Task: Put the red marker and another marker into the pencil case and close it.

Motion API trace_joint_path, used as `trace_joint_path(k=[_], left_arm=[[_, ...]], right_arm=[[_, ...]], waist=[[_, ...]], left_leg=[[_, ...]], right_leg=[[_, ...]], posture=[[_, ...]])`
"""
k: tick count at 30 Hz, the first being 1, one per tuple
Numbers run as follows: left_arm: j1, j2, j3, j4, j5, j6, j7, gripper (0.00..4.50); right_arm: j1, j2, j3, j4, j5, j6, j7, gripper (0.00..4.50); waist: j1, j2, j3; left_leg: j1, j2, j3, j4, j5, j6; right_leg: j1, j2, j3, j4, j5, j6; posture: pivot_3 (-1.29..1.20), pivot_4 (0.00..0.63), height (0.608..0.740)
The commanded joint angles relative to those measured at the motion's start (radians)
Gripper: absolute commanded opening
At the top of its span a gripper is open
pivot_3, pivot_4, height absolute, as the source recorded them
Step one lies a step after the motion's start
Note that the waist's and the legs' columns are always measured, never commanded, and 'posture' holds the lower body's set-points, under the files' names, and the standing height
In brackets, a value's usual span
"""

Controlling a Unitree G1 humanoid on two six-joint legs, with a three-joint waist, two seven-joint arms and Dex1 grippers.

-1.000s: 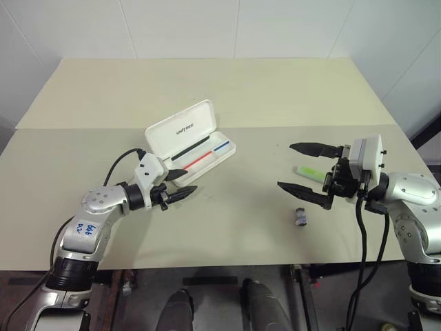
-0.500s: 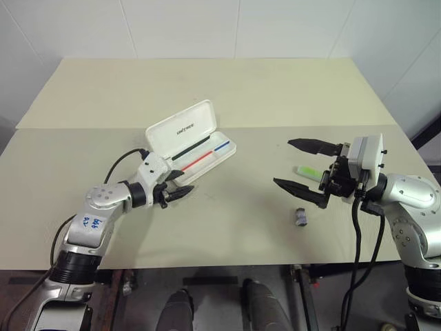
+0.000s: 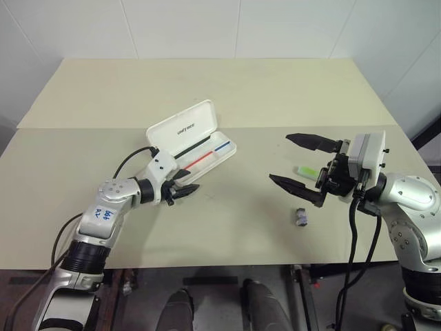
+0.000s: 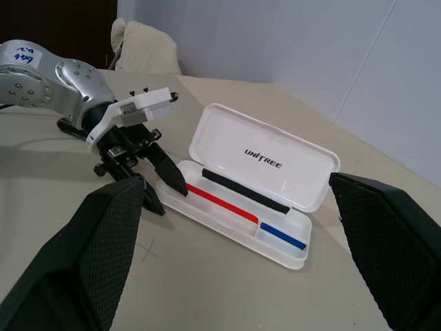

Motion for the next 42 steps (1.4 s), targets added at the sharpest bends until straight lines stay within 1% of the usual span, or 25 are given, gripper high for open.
trace_joint_path(k=[1, 3, 4, 5, 11, 14, 18, 22, 29, 35, 42], left_arm=[[-0.018, 0.008, -0.012, 0.008, 0.027, 0.003, -0.006, 1.30], [-0.025, 0.012, -0.020, 0.017, 0.037, -0.007, -0.015, 0.67], [-0.029, 0.015, -0.025, 0.021, 0.044, -0.012, -0.019, 0.28], [-0.031, 0.017, -0.030, 0.025, 0.051, -0.020, -0.026, 0.03], [-0.041, 0.021, -0.041, 0.041, 0.077, -0.051, -0.047, 0.03], [-0.046, 0.016, -0.040, 0.051, 0.068, -0.079, -0.075, 0.03], [-0.032, 0.036, -0.054, 0.022, 0.031, -0.137, -0.198, 0.03], [-0.015, 0.081, -0.050, -0.014, -0.002, -0.203, -0.325, 0.03], [0.022, 0.152, -0.020, -0.068, -0.057, -0.233, -0.460, 0.03], [0.048, 0.170, -0.030, -0.114, -0.059, -0.232, -0.486, 0.03], [0.037, 0.133, -0.070, -0.138, -0.037, -0.238, -0.473, 0.03]], right_arm=[[0.005, -0.010, -0.030, -0.047, 0.028, 0.001, -0.009, 4.50], [0.009, -0.017, -0.032, -0.048, 0.033, 0.006, -0.005, 4.50], [0.011, -0.021, -0.033, -0.048, 0.036, 0.009, -0.001, 4.50], [0.012, -0.025, -0.033, -0.046, 0.038, 0.012, 0.004, 4.50], [0.013, -0.049, -0.035, -0.025, 0.047, 0.019, 0.033, 4.50], [0.009, -0.059, -0.036, -0.011, 0.048, 0.020, 0.048, 4.50], [0.013, -0.093, -0.048, 0.022, 0.052, 0.018, 0.090, 4.50], [0.020, -0.124, -0.067, 0.059, 0.049, 0.011, 0.126, 4.50], [0.018, -0.104, -0.055, 0.062, 0.039, 0.007, 0.121, 4.50], [0.021, -0.086, -0.046, 0.052, 0.036, 0.008, 0.109, 4.50], [0.026, -0.076, -0.050, 0.044, 0.034, 0.005, 0.094, 4.50]], waist=[[-0.001, 0.000, 0.000], [-0.001, 0.000, 0.000], [0.000, 0.000, 0.000], [0.001, 0.000, 0.000], [0.009, 0.000, 0.000], [0.010, 0.000, 0.000], [0.013, 0.000, 0.000], [0.014, 0.000, 0.000], [0.014, 0.000, 0.000], [0.015, 0.000, 0.000], [0.015, 0.000, 0.000]], left_leg=[[0.000, 0.000, 0.000, 0.000, 0.000, 0.000], [0.000, 0.000, 0.000, 0.000, 0.000, 0.000], [0.000, 0.000, 0.000, 0.000, 0.000, 0.000], [0.000, 0.000, 0.000, 0.000, 0.000, 0.000], [0.000, 0.000, 0.000, 0.001, 0.000, 0.000], [0.000, 0.000, 0.000, 0.001, 0.000, 0.000], [0.000, 0.000, 0.000, 0.001, 0.000, 0.000], [0.000, 0.000, 0.000, 0.001, 0.000, 0.000], [0.000, 0.000, 0.000, 0.001, 0.000, 0.000], [-0.001, 0.000, 0.000, 0.001, 0.000, 0.000], [-0.001, 0.000, 0.000, 0.001, 0.000, 0.000]], right_leg=[[0.000, 0.000, 0.000, 0.000, 0.000, 0.000], [0.000, 0.000, 0.000, 0.000, 0.000, 0.000], [0.000, 0.000, 0.000, 0.000, 0.000, 0.000], [0.000, 0.000, 0.000, 0.000, 0.000, 0.000], [0.000, 0.000, 0.000, 0.000, 0.000, 0.000], [0.001, 0.000, 0.000, 0.000, -0.001, -0.002], [0.000, 0.000, 0.000, 0.000, -0.001, -0.002], [0.000, 0.000, 0.000, -0.001, -0.001, -0.002], [0.000, 0.000, 0.000, -0.001, -0.002, -0.003], [0.000, 0.000, 0.000, 0.000, -0.002, -0.004], [0.000, 0.000, 0.000, 0.000, -0.003, -0.005]], posture=[[0.00, 0.150, 0.740], [0.00, 0.150, 0.740], [0.00, 0.150, 0.740], [0.00, 0.150, 0.740], [0.00, 0.150, 0.740], [0.00, 0.150, 0.740], [0.00, 0.150, 0.740], [0.00, 0.150, 0.740], [0.00, 0.150, 0.740], [0.00, 0.150, 0.740], [0.00, 0.150, 0.740]])
